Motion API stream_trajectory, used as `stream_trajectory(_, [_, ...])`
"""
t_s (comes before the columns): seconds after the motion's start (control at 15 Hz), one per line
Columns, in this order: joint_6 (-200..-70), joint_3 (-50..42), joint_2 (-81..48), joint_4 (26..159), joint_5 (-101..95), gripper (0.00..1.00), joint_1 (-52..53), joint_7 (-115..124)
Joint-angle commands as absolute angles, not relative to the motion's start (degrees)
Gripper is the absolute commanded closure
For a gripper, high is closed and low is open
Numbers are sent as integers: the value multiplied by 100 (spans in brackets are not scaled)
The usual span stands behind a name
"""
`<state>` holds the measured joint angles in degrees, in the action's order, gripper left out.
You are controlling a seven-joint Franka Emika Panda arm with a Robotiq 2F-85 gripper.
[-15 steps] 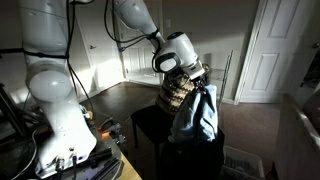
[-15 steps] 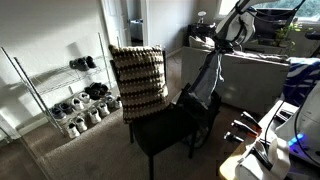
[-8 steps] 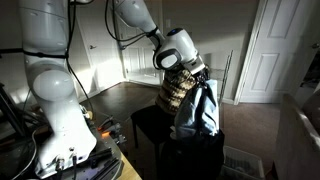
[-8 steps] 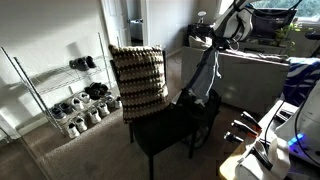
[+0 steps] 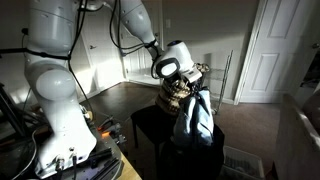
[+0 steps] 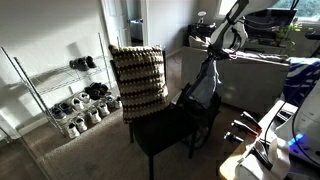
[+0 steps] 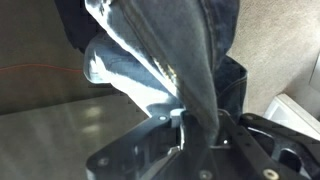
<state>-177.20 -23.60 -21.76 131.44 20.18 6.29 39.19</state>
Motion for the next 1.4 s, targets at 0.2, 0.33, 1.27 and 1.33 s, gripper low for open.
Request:
stream_trajectory(0.2, [-16838,-2318,-2089,13177,1467,98,694,3482])
stream_trajectory(0.33, [-16604,-2201,-2113,13131,1168,98,558,3501])
stream_trajectory(1.27, [-16624,-2188,-2220,13117,821,92,552,3723])
stream_trajectory(1.33, [-16623,-2188,-2220,13117,821,92,552,3723])
